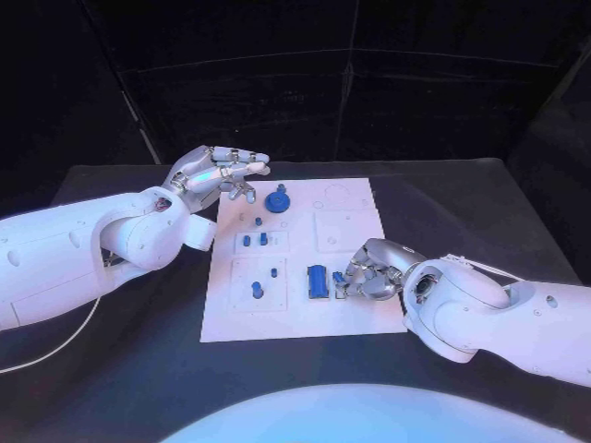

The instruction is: Assemble the parts on the task board

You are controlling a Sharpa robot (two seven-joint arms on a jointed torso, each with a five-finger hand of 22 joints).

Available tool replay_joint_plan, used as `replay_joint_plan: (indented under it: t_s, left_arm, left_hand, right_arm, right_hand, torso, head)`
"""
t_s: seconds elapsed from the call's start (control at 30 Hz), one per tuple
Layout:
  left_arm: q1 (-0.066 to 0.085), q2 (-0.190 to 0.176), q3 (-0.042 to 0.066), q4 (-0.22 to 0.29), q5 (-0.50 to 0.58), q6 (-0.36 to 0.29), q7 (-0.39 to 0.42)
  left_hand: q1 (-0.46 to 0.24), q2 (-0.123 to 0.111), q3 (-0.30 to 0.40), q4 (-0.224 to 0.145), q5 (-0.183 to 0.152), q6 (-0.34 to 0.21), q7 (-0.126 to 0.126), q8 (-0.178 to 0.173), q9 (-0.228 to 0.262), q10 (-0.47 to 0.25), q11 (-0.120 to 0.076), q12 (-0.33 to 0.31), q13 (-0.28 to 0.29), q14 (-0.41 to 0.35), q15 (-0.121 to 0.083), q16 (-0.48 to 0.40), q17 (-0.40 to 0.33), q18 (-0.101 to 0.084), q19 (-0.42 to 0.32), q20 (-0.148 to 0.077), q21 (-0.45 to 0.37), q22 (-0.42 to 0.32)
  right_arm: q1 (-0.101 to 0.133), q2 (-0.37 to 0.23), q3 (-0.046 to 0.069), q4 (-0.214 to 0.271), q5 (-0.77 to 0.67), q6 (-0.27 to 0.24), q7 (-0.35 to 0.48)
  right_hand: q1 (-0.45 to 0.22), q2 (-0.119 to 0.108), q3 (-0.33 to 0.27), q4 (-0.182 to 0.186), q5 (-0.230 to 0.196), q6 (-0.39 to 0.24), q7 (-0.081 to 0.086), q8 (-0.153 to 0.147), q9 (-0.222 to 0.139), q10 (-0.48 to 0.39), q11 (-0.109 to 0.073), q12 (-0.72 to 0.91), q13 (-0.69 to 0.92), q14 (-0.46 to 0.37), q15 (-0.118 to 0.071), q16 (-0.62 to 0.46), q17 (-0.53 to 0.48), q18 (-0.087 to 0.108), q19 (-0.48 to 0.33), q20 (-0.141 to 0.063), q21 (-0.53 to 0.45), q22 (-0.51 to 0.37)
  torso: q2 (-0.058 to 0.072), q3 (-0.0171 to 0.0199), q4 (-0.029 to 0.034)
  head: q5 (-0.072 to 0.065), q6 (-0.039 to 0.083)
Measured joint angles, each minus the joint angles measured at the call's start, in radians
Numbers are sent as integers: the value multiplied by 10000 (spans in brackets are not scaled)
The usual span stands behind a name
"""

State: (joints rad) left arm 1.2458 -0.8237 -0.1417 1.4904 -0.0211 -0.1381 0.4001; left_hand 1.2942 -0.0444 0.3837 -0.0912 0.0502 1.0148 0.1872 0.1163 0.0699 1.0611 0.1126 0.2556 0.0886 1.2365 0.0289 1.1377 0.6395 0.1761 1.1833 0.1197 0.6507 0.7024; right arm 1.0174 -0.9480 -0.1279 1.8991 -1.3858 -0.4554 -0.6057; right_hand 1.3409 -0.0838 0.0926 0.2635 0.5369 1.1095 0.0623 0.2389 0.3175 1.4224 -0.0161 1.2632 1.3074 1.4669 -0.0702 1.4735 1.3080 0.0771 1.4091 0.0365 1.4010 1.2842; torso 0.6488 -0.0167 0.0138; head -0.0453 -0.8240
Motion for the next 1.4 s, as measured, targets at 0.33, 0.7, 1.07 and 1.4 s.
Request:
replay_joint_plan:
  t_s: [0.33, 0.7, 1.07, 1.4]
  left_arm:
    - [2, -2, 0, 7, 0, 14, -10]
    - [2, 6, 1, -2, 0, 48, -29]
    - [2, 11, 1, -4, -1, 67, -44]
    - [2, 7, 1, 1, -1, 77, -54]
  left_hand:
    - [0, 0, 0, 0, 0, 0, 0, 0, 0, 0, 0, 0, 0, 0, 0, 0, -23, 0, 0, 0, 0, -11]
    - [0, 0, 0, 0, 0, 0, 0, 0, 0, 0, 0, 0, 0, 0, 0, 0, -24, 0, 0, 0, 0, -10]
    - [0, 0, 0, 0, 0, 0, 0, 0, 0, 0, 0, 0, 0, 0, 0, 0, -23, 0, 0, 0, 0, -9]
    - [0, 0, 0, 0, 0, 0, 0, 0, 0, 0, 0, 0, 0, 0, 0, 0, -23, 0, 0, 0, 0, -8]
  right_arm:
    - [12, 190, 14, -140, 145, 224, -139]
    - [4, 244, 2, -208, 107, 260, -418]
    - [4, 278, 3, -225, -77, 214, -552]
    - [1, 323, 2, -302, -191, 95, -564]
  right_hand:
    - [-229, 25, -57, 108, 63, 103, -64, 139, 105, -1, 0, 0, 1, -18, -52, 0, -1, 1, 10, -10, 40, 14]
    - [-387, 76, -136, 186, 127, 210, -108, 164, 163, 35, -36, -1, 2, -18, -52, 0, -3, 1, 46, -46, 40, 26]
    - [-810, 76, -411, 259, 95, 248, -146, 251, 293, 71, -72, -2, 3, 19, -88, -1, -3, 1, 45, -45, 40, 25]
    - [-1583, 304, -1231, 265, -2095, 224, -123, 310, 440, 70, -72, -2, 3, 18, -88, -1, -4, 2, 44, -45, 40, -16]
  torso:
    - [-17, 6, -12]
    - [-22, 11, -22]
    - [-12, 11, -23]
    - [-19, 7, -25]
  head:
    - [84, 41]
    - [65, 57]
    - [43, 40]
    - [57, 58]
